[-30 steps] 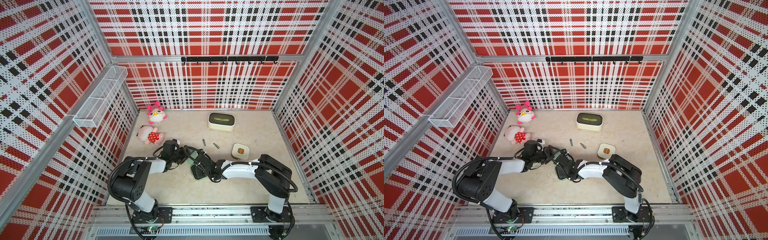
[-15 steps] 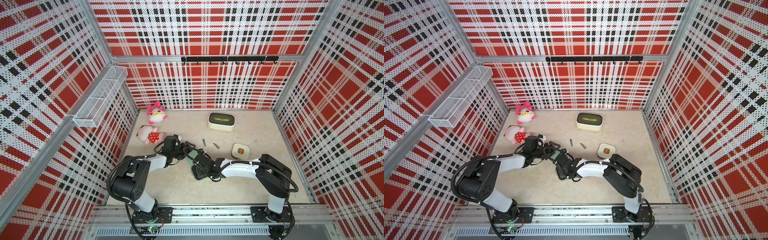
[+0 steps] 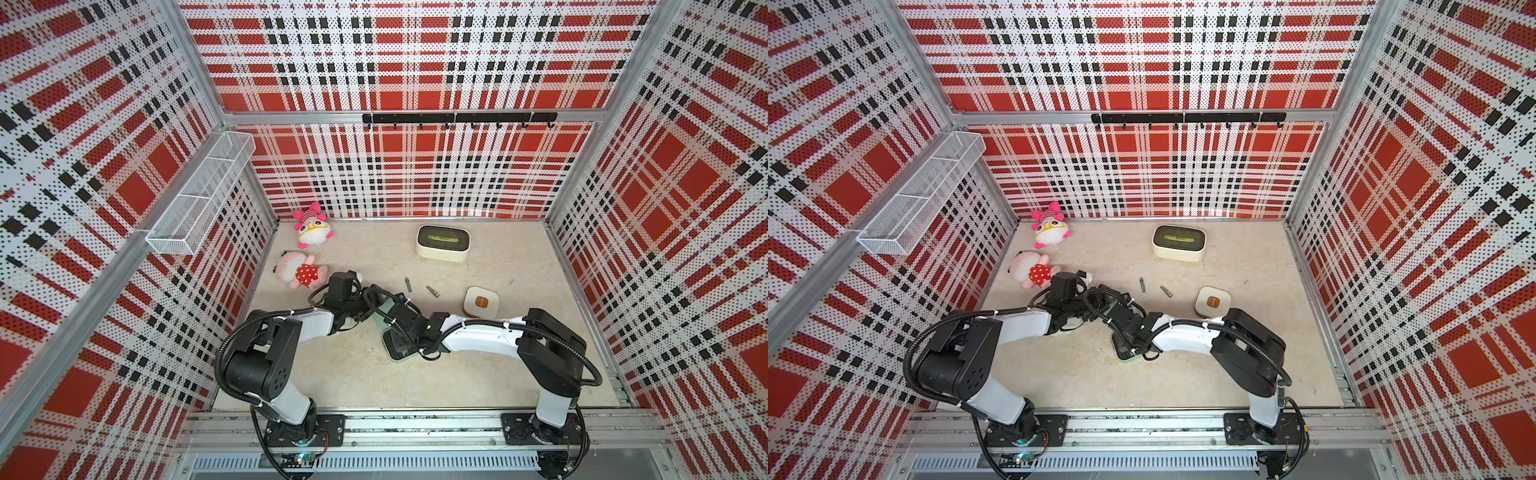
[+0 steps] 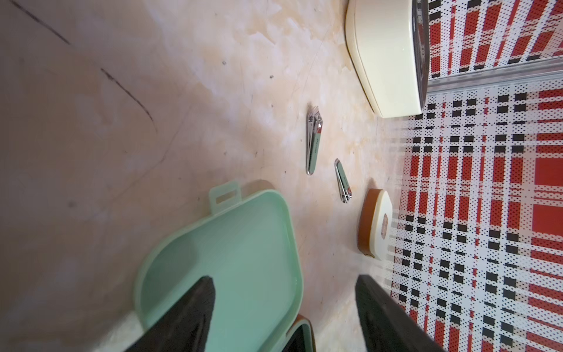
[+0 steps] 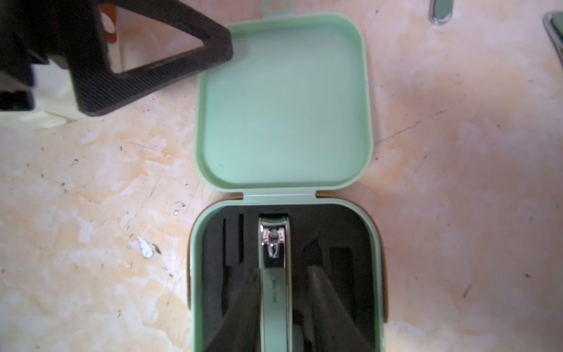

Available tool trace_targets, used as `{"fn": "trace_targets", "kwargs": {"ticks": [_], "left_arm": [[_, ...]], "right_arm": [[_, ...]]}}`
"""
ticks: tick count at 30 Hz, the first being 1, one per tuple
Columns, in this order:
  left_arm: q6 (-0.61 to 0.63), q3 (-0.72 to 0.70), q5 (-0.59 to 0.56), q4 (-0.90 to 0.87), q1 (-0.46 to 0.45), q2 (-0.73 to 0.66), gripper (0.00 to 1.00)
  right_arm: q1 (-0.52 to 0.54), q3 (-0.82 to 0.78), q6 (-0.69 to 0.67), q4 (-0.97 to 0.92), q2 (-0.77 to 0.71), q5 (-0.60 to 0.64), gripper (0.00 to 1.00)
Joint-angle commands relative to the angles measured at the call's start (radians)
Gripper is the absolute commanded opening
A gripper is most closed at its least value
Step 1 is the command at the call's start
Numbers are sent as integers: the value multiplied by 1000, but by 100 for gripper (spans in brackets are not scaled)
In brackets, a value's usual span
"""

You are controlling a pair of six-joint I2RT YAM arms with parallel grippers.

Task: Organize nail clipper sets
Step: Place the nail clipper in the storage box.

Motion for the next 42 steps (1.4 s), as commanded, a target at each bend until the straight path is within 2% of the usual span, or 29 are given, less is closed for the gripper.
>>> {"fn": "trace_targets", "kwargs": {"ticks": [1, 6, 7, 10, 18, 28, 36, 42], "left_arm": [[27, 6, -14, -16, 16, -16, 77], [37, -14, -11, -26, 22, -37, 77], [39, -17, -11, -27, 50, -40, 77], [42, -21, -11, -33, 60, -47, 77], [42, -28, -11, -34, 60, -58, 77], [41, -29, -9, -40, 60, -67, 77], [65, -44, -44, -110, 67, -158, 78], [114, -91, -127, -244, 72, -344, 79]], "right_arm": [[4, 33, -7, -15, -2, 6, 24], [4, 35, -5, 2, 15, -11, 23], [4, 35, -5, 4, 19, -13, 22], [4, 28, 1, 14, 33, -22, 21], [4, -25, 27, 56, 76, -39, 17], [3, -36, 32, 60, 55, -39, 16], [-20, 48, -13, -17, -33, 22, 29], [-139, 13, -48, -69, -123, 72, 44]]}}
